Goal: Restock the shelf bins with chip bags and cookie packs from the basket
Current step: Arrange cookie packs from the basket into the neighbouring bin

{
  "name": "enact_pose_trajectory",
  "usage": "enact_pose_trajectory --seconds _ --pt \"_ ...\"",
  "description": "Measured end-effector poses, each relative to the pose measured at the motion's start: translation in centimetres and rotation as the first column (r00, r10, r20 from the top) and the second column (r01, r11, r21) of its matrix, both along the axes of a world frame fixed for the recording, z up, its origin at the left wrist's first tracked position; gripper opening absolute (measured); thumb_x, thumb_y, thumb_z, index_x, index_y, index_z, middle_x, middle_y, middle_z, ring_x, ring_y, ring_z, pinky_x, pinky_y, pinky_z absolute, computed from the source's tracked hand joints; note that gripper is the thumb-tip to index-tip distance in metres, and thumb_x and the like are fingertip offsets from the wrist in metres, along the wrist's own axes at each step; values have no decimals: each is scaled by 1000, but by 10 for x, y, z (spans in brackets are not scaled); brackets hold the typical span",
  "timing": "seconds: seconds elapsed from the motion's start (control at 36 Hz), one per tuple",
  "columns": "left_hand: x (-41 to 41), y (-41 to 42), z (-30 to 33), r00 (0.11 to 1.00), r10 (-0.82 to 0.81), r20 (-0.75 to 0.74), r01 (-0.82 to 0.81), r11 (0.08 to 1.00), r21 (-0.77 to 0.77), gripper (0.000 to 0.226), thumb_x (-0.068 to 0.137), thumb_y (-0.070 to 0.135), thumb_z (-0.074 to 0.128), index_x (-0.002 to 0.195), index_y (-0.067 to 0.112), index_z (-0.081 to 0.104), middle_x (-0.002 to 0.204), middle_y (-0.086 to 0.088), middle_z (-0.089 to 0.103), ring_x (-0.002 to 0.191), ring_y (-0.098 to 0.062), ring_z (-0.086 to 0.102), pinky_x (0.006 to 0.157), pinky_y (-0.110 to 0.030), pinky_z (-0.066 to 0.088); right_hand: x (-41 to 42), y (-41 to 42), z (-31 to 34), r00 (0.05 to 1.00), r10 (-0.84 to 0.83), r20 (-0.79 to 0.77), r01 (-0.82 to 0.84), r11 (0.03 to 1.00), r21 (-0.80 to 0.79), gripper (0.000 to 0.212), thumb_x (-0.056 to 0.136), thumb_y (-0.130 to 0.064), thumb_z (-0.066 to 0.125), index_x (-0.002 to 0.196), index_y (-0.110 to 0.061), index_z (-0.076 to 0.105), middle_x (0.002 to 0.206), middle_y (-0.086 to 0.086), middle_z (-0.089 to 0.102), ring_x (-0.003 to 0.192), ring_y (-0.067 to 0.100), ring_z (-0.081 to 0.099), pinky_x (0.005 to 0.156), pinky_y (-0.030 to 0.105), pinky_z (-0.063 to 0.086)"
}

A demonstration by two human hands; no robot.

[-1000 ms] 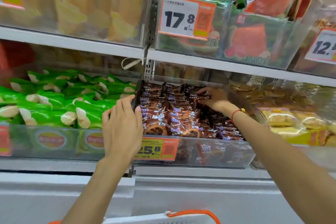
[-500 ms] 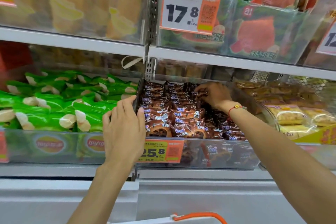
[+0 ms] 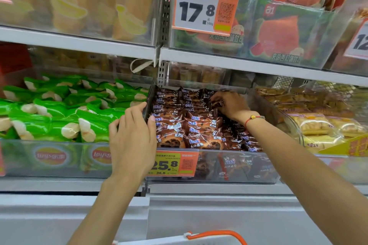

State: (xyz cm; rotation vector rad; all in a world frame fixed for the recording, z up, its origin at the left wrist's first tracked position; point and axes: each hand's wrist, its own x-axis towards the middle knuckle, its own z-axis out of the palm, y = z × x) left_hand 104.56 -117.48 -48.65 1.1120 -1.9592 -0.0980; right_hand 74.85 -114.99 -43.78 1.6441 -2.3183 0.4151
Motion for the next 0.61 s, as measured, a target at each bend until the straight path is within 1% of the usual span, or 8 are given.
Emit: enact_pose_trajectory --seconds 0.08,0.17,0.22,0.28,0.36,0.42,0.5,0.61 --pt "0 0 0 1000 6 -4 -6 1000 -7 31 99 33 35 118 12 49 117 0 57 107 -20 54 95 -34 27 1 2 7 998 -34 -53 39 995 92 43 86 -16 67 125 -30 58 135 4 53 125 26 49 101 38 43" --pt "0 -1 0 1000 4 -5 -5 1000 -9 30 100 32 37 118 12 50 119 -1 57 108 -21 54 95 -34 26 8 9 16 999 -38 -34 43 981 187 52 87 -12 66 133 -32 53 144 4 44 134 27 39 106 39 38" --pt "0 0 -1 1000 3 -4 -3 1000 -4 31 100 32 37 121 12 49 119 -2 57 108 -21 54 96 -34 28 14 17 21 1000 -17 -13 19 982 186 51 89 -11 63 134 -31 52 145 1 45 134 25 39 105 36 38" --pt "0 0 0 1000 -6 -5 6 1000 -6 33 100 32 36 123 12 48 118 -2 58 108 -21 54 95 -35 29 20 28 24 999 -25 35 19 989 148 47 90 -13 62 133 -30 53 141 2 50 125 25 49 100 33 44" --pt "2 0 3 999 -31 19 31 1000 4 37 100 32 34 129 12 45 122 -4 56 110 -22 53 95 -35 28 30 49 24 986 -65 151 49 993 112 42 89 -12 59 129 -27 55 125 15 61 99 30 64 83 42 55" --pt "5 2 6 998 -48 47 47 999 18 40 101 33 33 133 12 42 126 -5 53 114 -22 51 97 -35 29 40 66 24 982 -54 179 43 997 64 40 87 -13 61 125 -26 58 122 12 64 105 28 64 90 42 53" --pt "10 8 11 995 -57 78 57 998 3 45 101 34 37 139 10 39 134 -7 49 120 -25 47 101 -39 31 62 93 25 983 10 185 6 996 -88 33 87 -12 64 119 -20 65 126 2 62 119 19 55 102 34 44" --pt "16 25 20 993 -79 90 91 986 -138 40 94 28 53 131 10 51 132 -7 55 120 -25 50 100 -41 35 99 132 24 963 82 256 -11 963 -269 25 83 -5 65 97 -25 65 109 0 64 100 17 57 88 32 47"
